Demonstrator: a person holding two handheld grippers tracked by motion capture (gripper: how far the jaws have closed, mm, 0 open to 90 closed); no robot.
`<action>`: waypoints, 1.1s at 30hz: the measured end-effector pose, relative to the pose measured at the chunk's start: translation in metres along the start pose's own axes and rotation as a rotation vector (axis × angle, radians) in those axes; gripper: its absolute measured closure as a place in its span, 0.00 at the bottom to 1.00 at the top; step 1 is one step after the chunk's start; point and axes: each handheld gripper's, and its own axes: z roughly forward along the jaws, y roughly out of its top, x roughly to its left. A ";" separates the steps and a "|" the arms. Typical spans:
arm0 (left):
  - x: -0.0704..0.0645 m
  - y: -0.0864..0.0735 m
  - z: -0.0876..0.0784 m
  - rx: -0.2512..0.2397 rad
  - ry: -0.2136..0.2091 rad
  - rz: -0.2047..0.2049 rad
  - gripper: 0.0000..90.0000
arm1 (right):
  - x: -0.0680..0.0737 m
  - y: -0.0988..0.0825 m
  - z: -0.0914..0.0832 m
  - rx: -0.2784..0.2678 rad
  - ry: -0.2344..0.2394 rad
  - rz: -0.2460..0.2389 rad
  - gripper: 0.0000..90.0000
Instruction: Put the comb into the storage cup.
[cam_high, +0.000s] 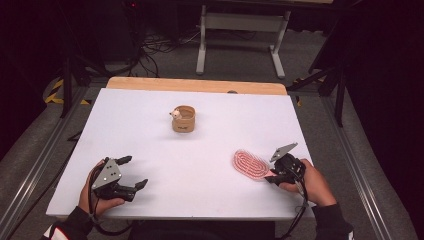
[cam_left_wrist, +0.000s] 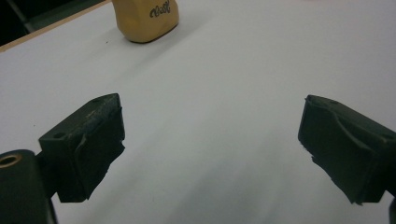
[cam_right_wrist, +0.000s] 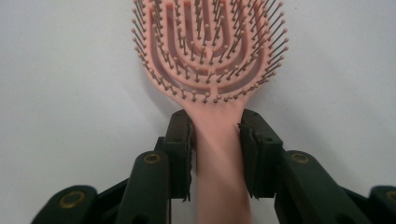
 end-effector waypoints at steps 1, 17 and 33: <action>0.000 0.000 0.000 0.000 0.000 0.000 0.09 | 0.000 0.000 0.000 -0.003 -0.002 -0.008 0.76; 0.000 0.000 0.000 0.005 0.002 0.001 0.09 | 0.001 -0.005 -0.001 -0.146 -0.083 -0.005 0.77; 0.000 0.000 0.001 0.001 -0.002 -0.004 0.10 | 0.011 0.004 -0.015 -0.491 -0.255 0.037 0.78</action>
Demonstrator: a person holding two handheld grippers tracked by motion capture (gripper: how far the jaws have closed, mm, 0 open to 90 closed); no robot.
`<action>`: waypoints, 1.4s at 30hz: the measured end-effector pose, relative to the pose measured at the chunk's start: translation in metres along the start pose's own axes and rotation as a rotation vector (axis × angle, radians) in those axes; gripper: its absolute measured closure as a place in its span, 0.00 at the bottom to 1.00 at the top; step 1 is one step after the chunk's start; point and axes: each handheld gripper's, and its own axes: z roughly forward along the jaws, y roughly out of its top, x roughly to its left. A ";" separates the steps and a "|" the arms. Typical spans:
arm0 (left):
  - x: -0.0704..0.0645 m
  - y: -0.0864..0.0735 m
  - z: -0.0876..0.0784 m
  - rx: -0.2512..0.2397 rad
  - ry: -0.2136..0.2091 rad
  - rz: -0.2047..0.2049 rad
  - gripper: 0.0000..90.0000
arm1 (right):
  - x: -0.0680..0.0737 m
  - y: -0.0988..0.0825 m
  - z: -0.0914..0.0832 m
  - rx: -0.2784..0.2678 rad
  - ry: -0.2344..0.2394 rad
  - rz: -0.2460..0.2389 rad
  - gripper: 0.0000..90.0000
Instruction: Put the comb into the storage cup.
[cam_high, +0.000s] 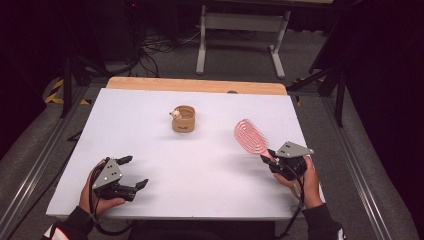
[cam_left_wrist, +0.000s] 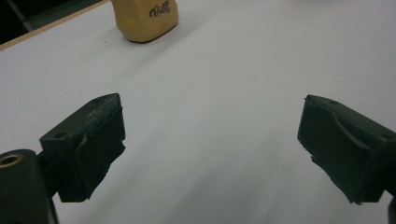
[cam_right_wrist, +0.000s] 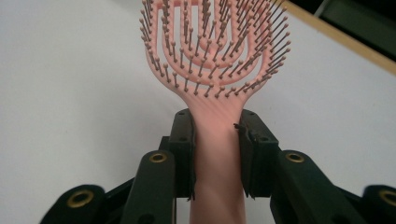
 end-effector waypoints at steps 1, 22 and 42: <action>0.000 0.000 0.000 0.000 0.000 0.000 0.10 | 0.001 0.001 -0.001 -0.021 -0.004 -0.001 0.78; 0.001 0.000 0.000 0.003 -0.006 0.002 0.10 | 0.025 0.011 0.003 -0.240 -0.133 0.021 0.78; 0.001 0.023 0.001 -0.090 -0.007 -0.004 0.11 | 0.055 0.023 0.012 -0.350 -0.166 -0.004 0.78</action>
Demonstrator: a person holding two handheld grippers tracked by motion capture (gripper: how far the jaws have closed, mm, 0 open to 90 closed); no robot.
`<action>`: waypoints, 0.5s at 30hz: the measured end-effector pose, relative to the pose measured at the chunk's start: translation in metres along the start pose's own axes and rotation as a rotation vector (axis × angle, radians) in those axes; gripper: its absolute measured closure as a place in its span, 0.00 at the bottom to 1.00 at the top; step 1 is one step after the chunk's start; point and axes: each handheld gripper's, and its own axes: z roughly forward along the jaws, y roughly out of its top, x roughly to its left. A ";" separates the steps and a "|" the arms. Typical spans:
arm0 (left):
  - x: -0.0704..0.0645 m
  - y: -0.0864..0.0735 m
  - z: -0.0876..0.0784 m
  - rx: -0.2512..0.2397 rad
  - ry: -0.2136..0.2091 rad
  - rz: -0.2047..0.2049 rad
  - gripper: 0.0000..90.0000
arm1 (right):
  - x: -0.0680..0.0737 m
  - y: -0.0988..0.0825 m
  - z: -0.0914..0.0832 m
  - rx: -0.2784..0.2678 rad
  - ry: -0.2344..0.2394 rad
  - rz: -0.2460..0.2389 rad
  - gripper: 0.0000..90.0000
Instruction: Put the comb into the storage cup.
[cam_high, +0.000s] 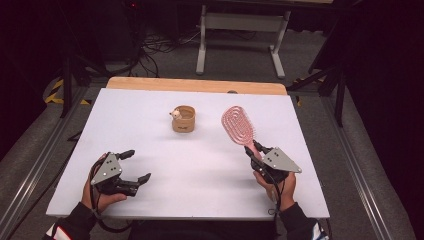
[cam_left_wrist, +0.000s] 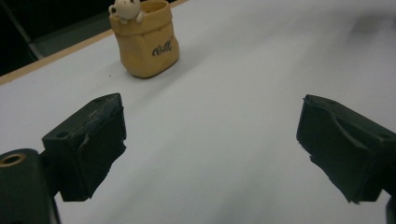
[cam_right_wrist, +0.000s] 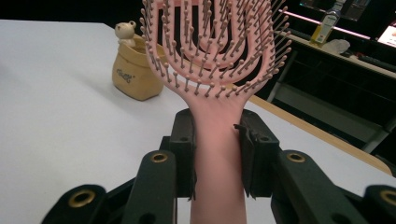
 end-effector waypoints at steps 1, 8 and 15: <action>-0.001 0.002 0.001 -0.010 0.000 -0.002 0.11 | 0.002 0.001 0.001 -0.002 0.005 -0.004 0.78; -0.007 0.019 0.011 -0.032 -0.006 0.003 0.12 | 0.014 0.004 0.007 -0.012 0.020 -0.013 0.78; -0.015 0.035 0.026 -0.041 -0.032 0.021 0.13 | 0.021 0.006 0.010 -0.025 0.025 -0.017 0.78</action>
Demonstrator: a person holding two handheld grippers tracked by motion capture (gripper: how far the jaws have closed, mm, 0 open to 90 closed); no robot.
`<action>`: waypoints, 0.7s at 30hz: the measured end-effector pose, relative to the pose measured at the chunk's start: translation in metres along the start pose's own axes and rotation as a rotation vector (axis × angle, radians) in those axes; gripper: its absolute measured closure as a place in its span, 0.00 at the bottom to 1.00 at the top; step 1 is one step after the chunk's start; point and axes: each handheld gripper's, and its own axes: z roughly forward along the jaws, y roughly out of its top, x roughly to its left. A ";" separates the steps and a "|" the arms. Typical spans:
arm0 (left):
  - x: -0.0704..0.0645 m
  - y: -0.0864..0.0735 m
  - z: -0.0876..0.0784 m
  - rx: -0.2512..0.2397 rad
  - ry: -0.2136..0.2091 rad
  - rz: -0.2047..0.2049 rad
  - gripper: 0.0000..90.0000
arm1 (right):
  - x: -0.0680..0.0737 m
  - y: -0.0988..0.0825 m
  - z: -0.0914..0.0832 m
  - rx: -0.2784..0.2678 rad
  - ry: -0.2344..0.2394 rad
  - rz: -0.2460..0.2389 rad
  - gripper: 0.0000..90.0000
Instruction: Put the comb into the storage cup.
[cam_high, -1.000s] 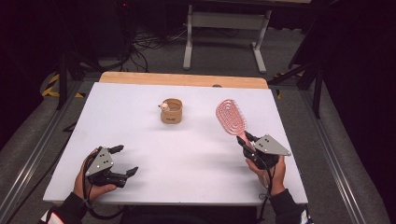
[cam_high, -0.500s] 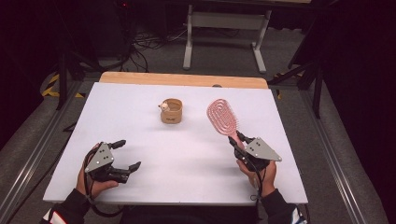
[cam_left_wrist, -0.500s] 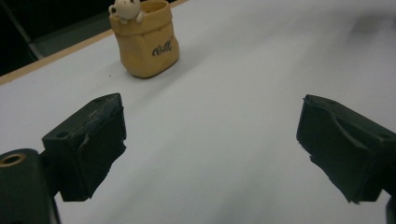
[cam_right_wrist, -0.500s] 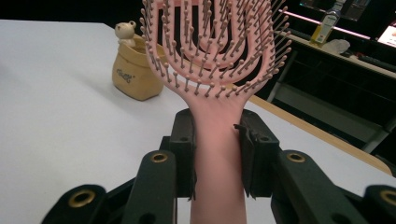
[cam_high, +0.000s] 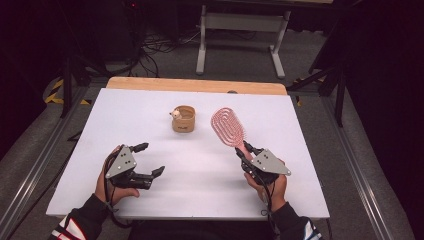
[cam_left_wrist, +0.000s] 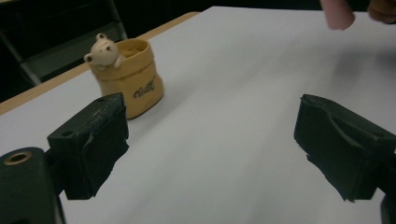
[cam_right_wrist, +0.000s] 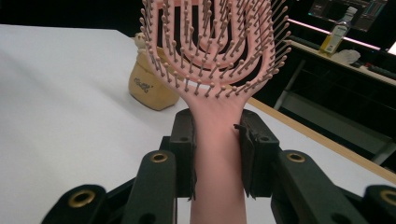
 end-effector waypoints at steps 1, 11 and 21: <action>-0.001 0.002 0.002 -0.001 -0.001 0.000 0.13 | 0.001 0.000 0.001 0.001 0.004 0.000 0.78; -0.008 0.023 0.021 -0.041 -0.059 -0.008 0.15 | 0.012 0.006 0.007 -0.015 0.026 -0.016 0.78; -0.015 0.040 0.037 -0.070 -0.081 -0.041 0.16 | 0.032 0.010 0.014 -0.026 0.061 -0.047 0.78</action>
